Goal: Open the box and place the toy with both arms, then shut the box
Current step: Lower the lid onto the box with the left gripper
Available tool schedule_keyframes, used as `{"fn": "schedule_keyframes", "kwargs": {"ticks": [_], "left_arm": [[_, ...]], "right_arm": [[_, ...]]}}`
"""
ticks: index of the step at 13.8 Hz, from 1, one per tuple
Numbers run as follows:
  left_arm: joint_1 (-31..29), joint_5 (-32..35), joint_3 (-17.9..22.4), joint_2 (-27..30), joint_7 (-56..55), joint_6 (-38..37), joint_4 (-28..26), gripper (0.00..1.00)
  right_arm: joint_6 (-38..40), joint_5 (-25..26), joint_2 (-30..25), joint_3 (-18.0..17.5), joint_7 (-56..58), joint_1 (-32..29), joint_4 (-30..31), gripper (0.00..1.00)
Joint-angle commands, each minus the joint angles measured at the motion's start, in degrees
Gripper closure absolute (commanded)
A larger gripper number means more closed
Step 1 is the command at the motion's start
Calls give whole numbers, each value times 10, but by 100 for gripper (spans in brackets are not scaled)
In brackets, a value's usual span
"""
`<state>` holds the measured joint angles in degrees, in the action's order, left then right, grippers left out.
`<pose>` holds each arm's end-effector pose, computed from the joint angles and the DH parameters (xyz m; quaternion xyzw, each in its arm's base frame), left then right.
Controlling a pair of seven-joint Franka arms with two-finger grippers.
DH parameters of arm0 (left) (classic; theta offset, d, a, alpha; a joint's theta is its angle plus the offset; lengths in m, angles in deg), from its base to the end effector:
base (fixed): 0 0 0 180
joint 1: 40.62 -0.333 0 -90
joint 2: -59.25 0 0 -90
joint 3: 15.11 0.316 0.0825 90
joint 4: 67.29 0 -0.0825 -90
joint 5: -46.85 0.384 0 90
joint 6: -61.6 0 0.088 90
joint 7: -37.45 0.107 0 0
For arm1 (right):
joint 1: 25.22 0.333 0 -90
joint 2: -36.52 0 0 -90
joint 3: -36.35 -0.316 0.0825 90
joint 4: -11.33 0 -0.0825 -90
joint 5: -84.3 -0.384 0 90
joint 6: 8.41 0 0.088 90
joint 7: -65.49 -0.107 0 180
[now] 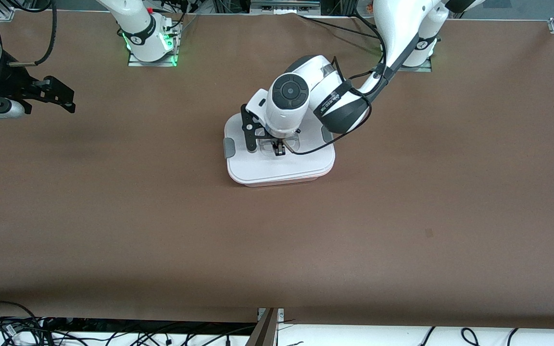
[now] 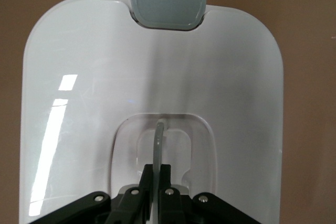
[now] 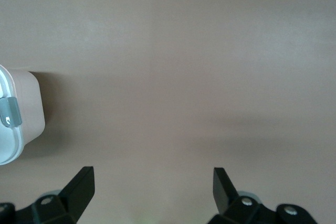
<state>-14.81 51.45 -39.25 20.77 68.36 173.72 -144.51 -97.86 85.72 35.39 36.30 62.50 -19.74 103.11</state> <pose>0.5185 -0.5053 0.3545 0.7741 -0.6263 -0.0184 0.0899 0.5446 0.0500 0.6199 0.9996 0.0222 -0.0095 0.0131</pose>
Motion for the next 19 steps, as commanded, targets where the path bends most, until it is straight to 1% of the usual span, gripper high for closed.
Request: {"fn": "schedule_keyframes", "kwargs": {"ticks": [1, 5, 10, 11, 13, 15, 19], "left_arm": [[2, 35, 2, -5, -23, 14, 9, 100], [8, 34, -2, 8, -38, 7, 8, 100], [14, 35, -2, 7, -36, 7, 3, 100], [15, 35, 0, 7, -33, 7, 5, 100], [14, 36, -2, 19, -32, -13, 4, 100], [22, 60, -5, 21, -34, -15, 4, 100], [28, 69, -2, 17, -31, -15, 2, 100]], "right_arm": [[2, 8, 6, 0, -3, -1, -14, 0], [2, 9, 6, 0, -2, 0, -14, 0], [2, 9, 6, 0, -3, -1, -15, 0], [2, 15, 6, 0, -3, -1, -15, 0], [2, 20, 6, 0, -4, 1, -15, 0], [2, 21, 6, 0, -3, 1, -15, 0], [2, 21, 6, 0, -3, 0, -15, 0]]}}
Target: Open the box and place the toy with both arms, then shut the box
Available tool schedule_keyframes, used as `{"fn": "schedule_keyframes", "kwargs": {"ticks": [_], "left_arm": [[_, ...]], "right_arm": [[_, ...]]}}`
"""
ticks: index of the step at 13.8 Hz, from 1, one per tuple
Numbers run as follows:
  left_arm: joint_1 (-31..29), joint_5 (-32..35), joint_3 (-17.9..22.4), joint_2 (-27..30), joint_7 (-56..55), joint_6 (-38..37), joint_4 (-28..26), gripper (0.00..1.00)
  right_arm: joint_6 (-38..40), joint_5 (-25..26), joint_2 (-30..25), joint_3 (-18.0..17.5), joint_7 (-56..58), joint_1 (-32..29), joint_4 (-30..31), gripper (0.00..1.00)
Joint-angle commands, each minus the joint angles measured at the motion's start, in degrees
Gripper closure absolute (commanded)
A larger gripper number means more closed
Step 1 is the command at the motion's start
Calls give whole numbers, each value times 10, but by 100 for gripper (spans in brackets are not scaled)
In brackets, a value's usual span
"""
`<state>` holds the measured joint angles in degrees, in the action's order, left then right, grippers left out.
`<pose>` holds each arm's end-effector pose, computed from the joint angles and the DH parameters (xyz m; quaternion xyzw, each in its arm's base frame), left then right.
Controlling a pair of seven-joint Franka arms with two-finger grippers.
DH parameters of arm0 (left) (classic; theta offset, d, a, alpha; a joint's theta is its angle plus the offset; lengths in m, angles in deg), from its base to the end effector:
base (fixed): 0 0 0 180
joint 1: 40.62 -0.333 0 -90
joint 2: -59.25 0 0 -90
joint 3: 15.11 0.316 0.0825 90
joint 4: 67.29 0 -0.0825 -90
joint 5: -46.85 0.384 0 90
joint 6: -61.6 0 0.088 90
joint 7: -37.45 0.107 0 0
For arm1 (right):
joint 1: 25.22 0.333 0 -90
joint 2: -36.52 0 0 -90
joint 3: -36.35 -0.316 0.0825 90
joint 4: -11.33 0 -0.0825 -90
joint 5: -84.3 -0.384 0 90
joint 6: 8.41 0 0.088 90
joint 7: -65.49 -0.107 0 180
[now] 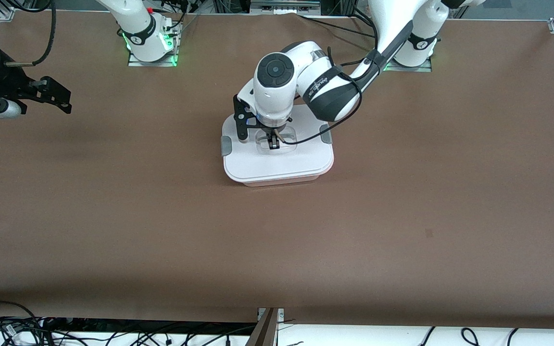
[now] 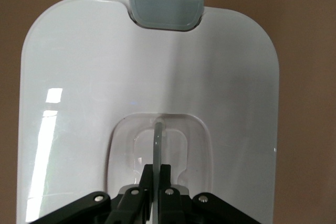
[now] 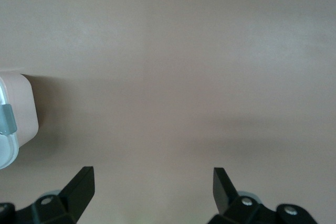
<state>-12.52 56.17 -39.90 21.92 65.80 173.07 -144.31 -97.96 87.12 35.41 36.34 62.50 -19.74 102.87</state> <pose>0.4968 -0.5255 0.3697 0.7647 -0.6422 -0.0075 0.0523 0.5453 0.0471 0.6219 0.9994 0.0218 -0.0058 0.0251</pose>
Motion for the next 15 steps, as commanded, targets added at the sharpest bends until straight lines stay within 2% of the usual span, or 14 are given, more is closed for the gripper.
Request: {"fn": "schedule_keyframes", "kwargs": {"ticks": [1, 15], "left_arm": [[5, 35, 4, 2, -6, -9, 0, 100], [5, 40, 4, -6, -11, -12, -20, 100]], "right_arm": [[3, 7, 6, -1, -4, 0, -13, 0], [3, 9, 6, -1, -3, 0, -13, 0]]}}
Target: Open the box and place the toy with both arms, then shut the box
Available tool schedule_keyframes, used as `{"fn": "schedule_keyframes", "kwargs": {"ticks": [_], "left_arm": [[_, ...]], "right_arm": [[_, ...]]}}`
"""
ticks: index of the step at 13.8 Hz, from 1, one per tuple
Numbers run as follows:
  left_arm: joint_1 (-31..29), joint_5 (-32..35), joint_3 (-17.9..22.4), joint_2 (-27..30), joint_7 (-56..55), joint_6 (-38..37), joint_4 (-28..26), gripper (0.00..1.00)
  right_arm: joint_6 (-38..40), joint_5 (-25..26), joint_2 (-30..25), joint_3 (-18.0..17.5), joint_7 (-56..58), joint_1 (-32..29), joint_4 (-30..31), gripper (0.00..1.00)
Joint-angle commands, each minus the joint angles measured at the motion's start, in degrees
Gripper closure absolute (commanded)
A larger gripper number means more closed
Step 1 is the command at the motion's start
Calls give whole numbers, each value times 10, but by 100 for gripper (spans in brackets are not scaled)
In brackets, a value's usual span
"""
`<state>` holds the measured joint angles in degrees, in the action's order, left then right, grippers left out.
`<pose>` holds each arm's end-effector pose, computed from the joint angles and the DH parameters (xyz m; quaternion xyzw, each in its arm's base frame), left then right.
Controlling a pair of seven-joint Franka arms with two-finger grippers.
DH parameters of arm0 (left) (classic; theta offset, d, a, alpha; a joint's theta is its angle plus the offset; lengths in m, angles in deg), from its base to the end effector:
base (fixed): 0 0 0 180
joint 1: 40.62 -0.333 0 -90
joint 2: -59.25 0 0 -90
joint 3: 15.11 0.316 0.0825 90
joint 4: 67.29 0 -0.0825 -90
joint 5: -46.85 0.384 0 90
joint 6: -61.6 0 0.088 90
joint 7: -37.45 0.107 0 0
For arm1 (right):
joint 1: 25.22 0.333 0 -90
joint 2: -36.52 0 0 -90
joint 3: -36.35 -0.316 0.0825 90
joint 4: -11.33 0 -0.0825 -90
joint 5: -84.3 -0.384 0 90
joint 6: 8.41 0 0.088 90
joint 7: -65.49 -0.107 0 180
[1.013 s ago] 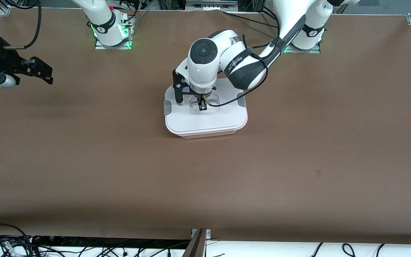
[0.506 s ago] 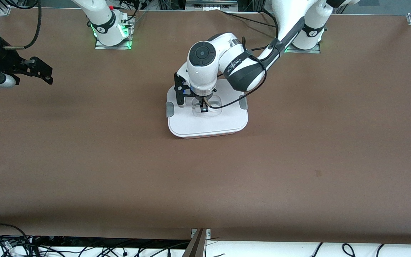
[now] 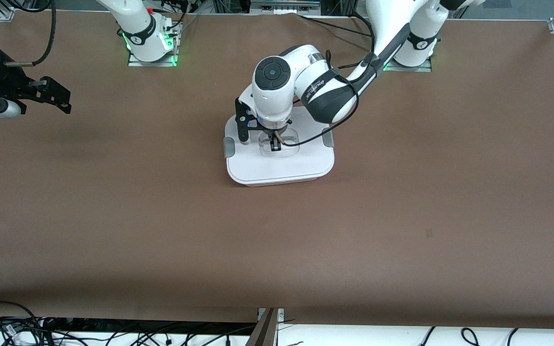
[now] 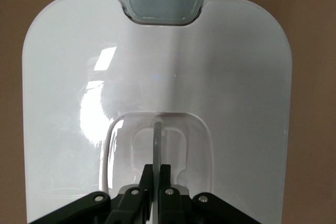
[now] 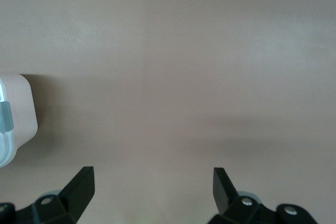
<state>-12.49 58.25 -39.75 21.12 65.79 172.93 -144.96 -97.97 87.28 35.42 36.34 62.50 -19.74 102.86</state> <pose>0.4973 -0.5227 0.3542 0.7608 -0.6478 -0.0173 0.0356 0.5454 0.0468 0.6220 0.9994 0.0218 -0.0056 0.0265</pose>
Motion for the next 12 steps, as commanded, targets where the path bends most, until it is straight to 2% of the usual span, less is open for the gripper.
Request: {"fn": "schedule_keyframes", "kwargs": {"ticks": [1, 3, 9, 10, 11, 12], "left_arm": [[4, 19, 3, 4, -12, -14, -14, 100], [5, 18, 0, 8, -17, -47, -13, 100], [16, 17, 2, 5, -50, -45, -7, 100], [14, 15, 2, 7, -51, -45, -5, 57], [9, 14, 2, 10, -56, -46, -3, 1], [9, 13, 3, 27, -61, -48, -3, 0]], "right_arm": [[3, 7, 6, -1, -3, 0, -13, 0], [2, 7, 6, -1, -4, 0, -13, 0], [3, 7, 6, -1, -3, 0, -13, 0], [3, 7, 6, -1, -3, 0, -13, 0], [3, 7, 6, -1, -3, 0, -13, 0], [3, 7, 6, -1, -3, 0, -13, 0]]}}
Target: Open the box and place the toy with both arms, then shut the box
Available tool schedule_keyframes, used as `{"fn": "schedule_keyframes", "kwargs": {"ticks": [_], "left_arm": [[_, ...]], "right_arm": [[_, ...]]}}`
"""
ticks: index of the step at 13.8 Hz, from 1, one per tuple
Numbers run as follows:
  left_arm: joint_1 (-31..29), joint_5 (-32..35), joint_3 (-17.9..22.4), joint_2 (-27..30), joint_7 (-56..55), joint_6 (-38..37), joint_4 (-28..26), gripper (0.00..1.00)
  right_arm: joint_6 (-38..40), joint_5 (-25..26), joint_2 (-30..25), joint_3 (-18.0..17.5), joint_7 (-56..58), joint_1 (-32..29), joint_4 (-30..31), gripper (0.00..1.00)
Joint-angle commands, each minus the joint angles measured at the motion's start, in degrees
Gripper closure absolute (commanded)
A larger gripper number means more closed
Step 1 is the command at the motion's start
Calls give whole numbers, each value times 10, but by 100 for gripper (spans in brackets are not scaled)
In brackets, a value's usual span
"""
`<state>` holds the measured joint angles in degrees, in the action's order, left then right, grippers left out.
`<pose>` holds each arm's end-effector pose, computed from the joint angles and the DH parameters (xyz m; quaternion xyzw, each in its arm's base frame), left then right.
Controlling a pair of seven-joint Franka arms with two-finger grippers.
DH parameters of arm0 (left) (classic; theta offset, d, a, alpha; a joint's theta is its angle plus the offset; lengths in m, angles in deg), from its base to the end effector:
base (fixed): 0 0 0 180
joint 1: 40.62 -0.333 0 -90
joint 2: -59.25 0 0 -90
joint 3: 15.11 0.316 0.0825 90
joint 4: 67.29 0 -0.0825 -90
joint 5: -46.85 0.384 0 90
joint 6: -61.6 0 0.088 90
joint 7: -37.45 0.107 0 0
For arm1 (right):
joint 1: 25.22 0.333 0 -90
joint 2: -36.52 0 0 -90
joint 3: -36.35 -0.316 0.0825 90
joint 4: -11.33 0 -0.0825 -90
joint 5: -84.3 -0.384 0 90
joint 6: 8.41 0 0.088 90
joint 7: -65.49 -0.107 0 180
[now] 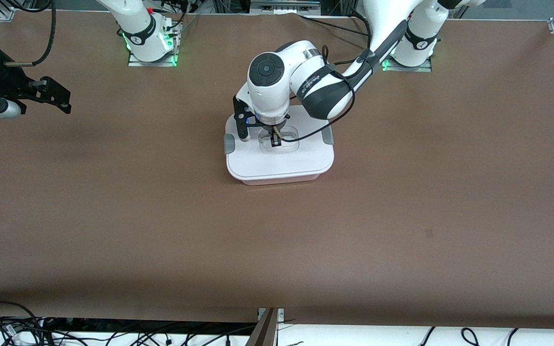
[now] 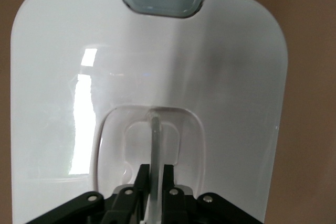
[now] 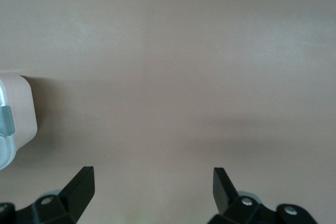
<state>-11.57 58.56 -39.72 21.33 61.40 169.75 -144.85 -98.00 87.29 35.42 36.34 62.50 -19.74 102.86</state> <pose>0.4858 -0.5255 0.3528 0.7787 -0.6254 -0.0424 0.0249 0.5455 0.0468 0.6220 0.9994 0.0218 -0.0054 0.0266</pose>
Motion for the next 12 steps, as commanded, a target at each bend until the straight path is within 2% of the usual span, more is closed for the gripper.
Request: {"fn": "schedule_keyframes", "kwargs": {"ticks": [1, 4, 6, 8, 10, 12], "left_arm": [[-6, 7, 3, 41, -26, -25, -4, 0], [-62, -37, 1, 111, -55, -112, -1, 0], [-118, -71, 3, 151, -58, -164, 14, 0], [-192, -70, 3, 180, -60, -194, 21, 0], [-254, -63, 5, 189, -61, -220, 22, 0], [-310, -62, 4, 192, -53, -280, 41, 0]], "right_arm": [[3, 7, 6, -1, -3, 0, -13, 0], [3, 7, 6, -1, -3, 0, -13, 0], [3, 7, 6, -1, -3, 0, -13, 0], [3, 7, 6, -1, -3, 0, -13, 0], [3, 7, 6, -1, -3, 0, -13, 0], [3, 7, 6, -1, -3, 0, -13, 0]]}}
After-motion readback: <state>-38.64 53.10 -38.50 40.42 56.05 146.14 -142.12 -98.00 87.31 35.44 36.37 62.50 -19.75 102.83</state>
